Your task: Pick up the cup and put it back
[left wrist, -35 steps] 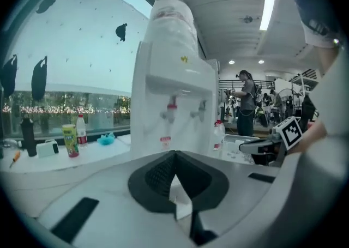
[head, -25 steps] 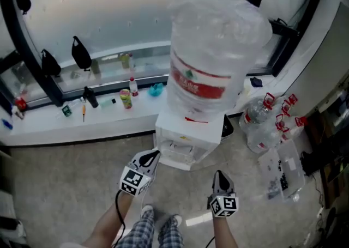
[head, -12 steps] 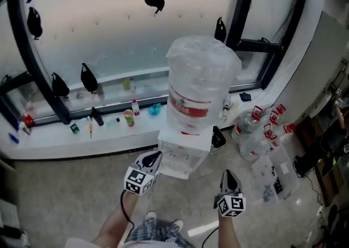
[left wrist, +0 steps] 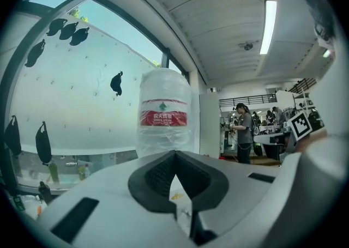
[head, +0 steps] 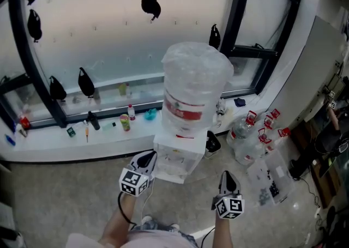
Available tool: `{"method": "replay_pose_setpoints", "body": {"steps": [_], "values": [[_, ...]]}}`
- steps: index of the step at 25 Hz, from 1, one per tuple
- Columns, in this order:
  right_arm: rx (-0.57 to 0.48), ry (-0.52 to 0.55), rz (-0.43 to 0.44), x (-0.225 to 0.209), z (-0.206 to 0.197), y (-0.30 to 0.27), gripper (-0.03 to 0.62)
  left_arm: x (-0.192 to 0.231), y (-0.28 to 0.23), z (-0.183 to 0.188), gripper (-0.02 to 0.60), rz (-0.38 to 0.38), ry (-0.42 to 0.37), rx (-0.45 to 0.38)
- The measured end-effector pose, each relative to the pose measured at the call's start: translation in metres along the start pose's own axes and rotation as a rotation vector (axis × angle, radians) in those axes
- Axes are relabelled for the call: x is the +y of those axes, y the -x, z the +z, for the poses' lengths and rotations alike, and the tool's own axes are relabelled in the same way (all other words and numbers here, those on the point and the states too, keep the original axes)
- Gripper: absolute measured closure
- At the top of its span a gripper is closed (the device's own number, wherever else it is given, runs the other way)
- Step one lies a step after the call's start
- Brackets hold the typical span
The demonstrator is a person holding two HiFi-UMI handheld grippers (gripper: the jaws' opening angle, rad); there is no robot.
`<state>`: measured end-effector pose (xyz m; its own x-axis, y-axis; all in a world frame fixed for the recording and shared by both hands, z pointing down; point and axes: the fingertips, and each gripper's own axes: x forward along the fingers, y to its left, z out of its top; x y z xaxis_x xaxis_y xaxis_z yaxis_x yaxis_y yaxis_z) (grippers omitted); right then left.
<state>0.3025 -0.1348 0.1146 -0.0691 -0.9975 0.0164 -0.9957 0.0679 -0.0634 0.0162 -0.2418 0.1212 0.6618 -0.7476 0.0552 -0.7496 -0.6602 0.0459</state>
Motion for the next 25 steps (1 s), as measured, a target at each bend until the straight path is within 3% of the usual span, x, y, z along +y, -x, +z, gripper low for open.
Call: {"method": "replay_pose_setpoints", "body": {"steps": [3, 25], "values": [[-0.008, -0.010, -0.008, -0.002, 0.001, 0.000, 0.579, -0.002, -0.005, 0.001, 0.557, -0.001, -0.030, 0.006], [-0.006, 0.013, 0.007, 0.002, 0.002, -0.004, 0.579, -0.003, -0.015, 0.004, 0.557, -0.027, -0.006, 0.006]]}}
